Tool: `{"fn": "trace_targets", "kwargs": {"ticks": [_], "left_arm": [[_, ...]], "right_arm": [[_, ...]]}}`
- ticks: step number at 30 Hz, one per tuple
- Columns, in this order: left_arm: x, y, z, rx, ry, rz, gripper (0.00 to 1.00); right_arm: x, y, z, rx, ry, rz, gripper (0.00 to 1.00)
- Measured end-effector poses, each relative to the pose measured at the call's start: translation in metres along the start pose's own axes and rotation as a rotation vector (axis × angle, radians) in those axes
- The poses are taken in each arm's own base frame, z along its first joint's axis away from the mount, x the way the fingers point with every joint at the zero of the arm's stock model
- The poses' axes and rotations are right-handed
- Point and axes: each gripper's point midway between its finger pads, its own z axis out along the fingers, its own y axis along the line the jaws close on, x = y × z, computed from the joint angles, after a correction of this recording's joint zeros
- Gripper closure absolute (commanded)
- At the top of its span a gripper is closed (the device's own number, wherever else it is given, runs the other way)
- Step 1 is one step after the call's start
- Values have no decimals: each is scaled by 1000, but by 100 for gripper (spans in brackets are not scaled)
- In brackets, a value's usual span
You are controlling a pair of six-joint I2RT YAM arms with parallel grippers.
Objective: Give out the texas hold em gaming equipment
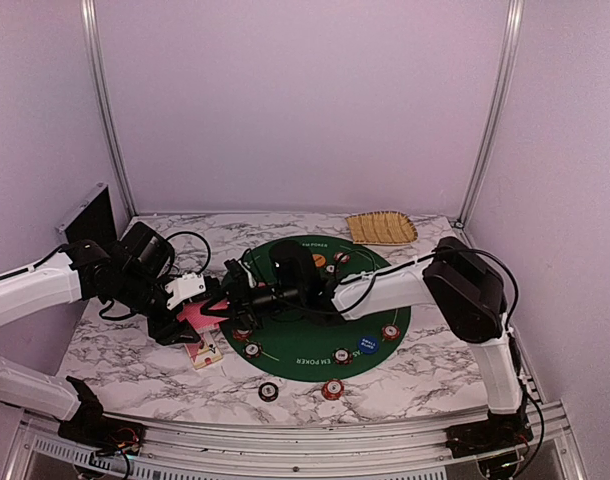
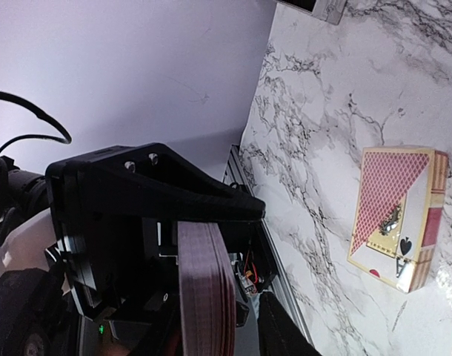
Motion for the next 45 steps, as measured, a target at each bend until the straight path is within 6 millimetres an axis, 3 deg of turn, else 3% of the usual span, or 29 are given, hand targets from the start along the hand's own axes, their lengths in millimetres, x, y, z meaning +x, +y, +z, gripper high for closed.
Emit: {"fn": "trace_targets", "kwargs": {"ticks": [21,28,37,40,45], "left_arm": [[3,4,0,-25,16,-1,97],[3,5,0,-26,17,-3,97],[4,5,0,-26,17,-2,97],[4,5,0,-27,17,-3,97],[4,5,0,-25,19,-3,97]], "right_arm": [[-3,-1,-26,20,-34,2,89],[-10,-6,-46,45,-61,5,95],[-49,-14,-102,95,-161,-3,96],[-71,-23,-138,130,-228,-3,96],[-116,-54,-215,226,-376,14,97]]}}
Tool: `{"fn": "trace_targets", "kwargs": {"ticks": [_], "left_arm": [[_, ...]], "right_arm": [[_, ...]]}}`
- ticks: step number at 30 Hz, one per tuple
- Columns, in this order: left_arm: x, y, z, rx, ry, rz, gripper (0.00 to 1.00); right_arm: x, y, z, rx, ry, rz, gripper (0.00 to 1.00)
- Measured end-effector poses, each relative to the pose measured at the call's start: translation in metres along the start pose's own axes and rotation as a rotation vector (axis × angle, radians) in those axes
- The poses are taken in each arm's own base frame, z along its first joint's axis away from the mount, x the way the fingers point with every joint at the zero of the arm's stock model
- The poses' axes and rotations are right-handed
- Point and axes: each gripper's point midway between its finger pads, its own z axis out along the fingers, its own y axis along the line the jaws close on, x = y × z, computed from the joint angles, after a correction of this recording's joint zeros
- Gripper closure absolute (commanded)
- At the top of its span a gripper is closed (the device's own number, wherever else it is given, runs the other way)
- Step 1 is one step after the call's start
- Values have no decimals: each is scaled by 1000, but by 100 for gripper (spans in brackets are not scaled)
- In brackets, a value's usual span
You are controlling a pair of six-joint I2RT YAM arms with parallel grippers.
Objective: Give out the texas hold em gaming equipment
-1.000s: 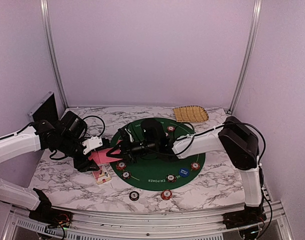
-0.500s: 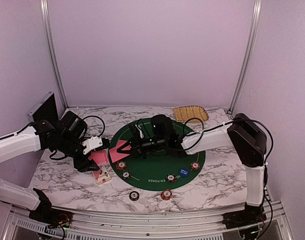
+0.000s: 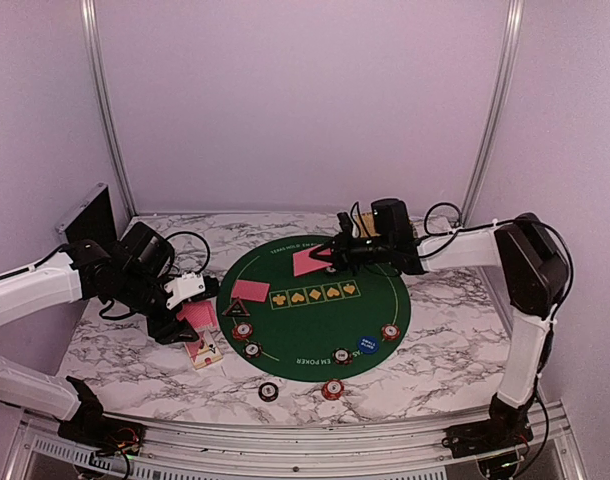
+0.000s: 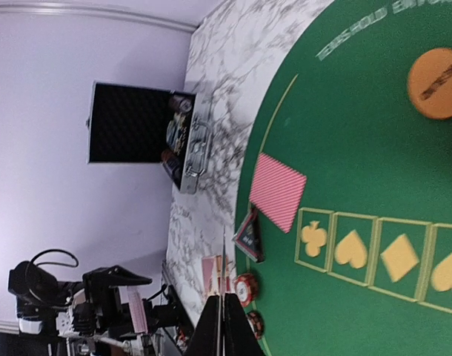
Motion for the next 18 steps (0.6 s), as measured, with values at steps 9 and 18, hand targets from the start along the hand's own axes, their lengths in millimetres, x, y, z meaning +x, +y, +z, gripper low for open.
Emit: {"fn": "trace_targets", "kwargs": {"ticks": [9,18], "left_arm": [[4,-1,4,14,22,-4,97],[8,-3,6,25,40,-7,97]], "right_arm": [[-74,-78,-56,172,-161,41,96],[-78,-148,-52,273,-123,118,93]]}}
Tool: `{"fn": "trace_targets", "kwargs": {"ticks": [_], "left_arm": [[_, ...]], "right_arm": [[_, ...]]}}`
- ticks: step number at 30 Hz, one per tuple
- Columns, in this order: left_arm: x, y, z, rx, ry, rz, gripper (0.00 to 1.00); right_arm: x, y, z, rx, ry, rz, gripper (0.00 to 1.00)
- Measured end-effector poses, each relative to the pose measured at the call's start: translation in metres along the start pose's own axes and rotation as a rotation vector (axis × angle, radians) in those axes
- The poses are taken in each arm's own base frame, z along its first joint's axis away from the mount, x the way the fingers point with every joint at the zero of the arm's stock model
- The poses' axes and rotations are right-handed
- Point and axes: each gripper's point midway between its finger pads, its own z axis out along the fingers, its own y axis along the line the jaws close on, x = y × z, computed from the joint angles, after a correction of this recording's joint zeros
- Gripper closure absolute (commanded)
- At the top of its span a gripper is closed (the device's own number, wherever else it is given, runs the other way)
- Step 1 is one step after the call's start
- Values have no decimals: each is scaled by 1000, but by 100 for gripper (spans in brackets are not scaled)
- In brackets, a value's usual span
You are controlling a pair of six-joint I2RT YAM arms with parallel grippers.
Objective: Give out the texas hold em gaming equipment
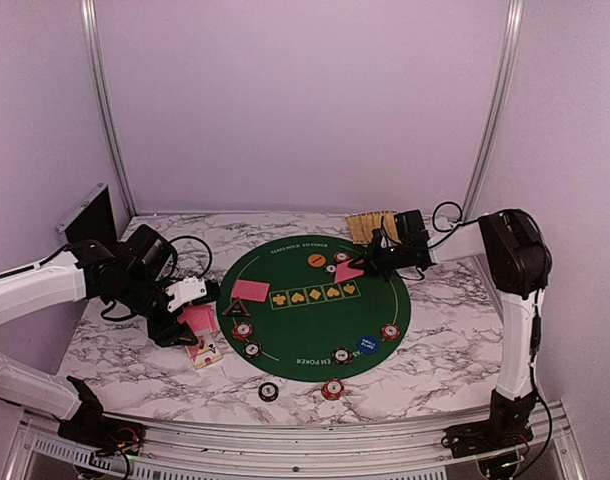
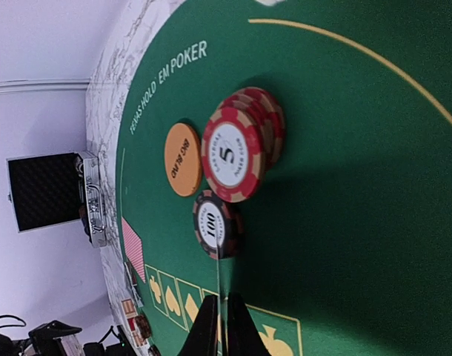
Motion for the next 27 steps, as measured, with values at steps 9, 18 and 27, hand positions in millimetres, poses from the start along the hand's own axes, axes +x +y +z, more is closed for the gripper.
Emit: {"fn": "trace_targets", "kwargs": {"ticks": [9,18,27], "left_arm": [[1,0,2,4,7,-2,98],[1,0,2,5,8,-2,98],[2,-1,2,8,11,-3,98]], "right_arm": [[-3,-14,4,67,24,-20,73],[-27,-24,2,213,-3,-100,44],[-38,-39,-15,376,-48,-162,35]]}}
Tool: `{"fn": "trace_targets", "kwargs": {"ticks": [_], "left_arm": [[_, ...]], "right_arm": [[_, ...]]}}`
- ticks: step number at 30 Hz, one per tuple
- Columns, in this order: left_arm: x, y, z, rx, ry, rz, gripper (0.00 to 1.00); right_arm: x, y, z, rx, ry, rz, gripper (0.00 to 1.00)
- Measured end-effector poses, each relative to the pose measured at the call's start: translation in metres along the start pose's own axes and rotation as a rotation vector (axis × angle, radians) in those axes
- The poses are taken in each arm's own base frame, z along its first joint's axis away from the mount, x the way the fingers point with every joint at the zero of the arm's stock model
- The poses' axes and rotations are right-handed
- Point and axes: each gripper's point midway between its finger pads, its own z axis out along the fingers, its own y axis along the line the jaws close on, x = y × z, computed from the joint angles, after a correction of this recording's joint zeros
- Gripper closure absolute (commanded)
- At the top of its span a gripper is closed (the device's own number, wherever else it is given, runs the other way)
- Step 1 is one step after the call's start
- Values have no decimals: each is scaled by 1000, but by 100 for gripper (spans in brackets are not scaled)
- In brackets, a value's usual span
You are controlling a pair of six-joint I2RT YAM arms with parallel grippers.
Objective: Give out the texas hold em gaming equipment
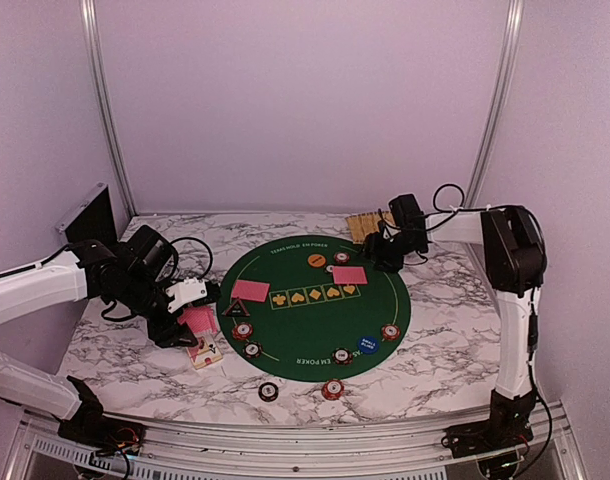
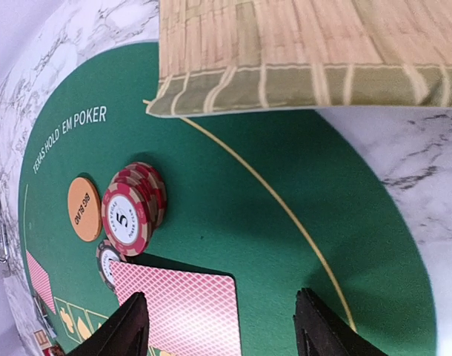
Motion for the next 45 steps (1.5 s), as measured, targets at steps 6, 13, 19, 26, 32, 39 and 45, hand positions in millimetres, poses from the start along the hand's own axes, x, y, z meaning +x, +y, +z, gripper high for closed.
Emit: {"fn": "trace_targets", "kwargs": {"ticks": [6,13,19,26,32,39,45], "left_arm": [[2,-1,0,5,6,-2,98],[1,-2,0,9,6,-2,98],[-4,0,-4,5,-6,1,98],[-10,1,-5,13,-16,-3,98],[-15,2,-7,13,-28,-4,98],[-15,3,-7,13,-28,-12,98],[-15,3,-7,13,-28,-15,98]], "right_arm": [[3,2,-22,27,-27,-7,26],[37,52,-43,-88,-31,-53,13],[101,116,-52,-257,42,-90,8],[160,188,-58,-446,133,-125,6],[231,247,-48,-623,288,-147,6],[283,278,-36,-718,429,-128,6],[284,299,-49,-807,436,-118,6]]}}
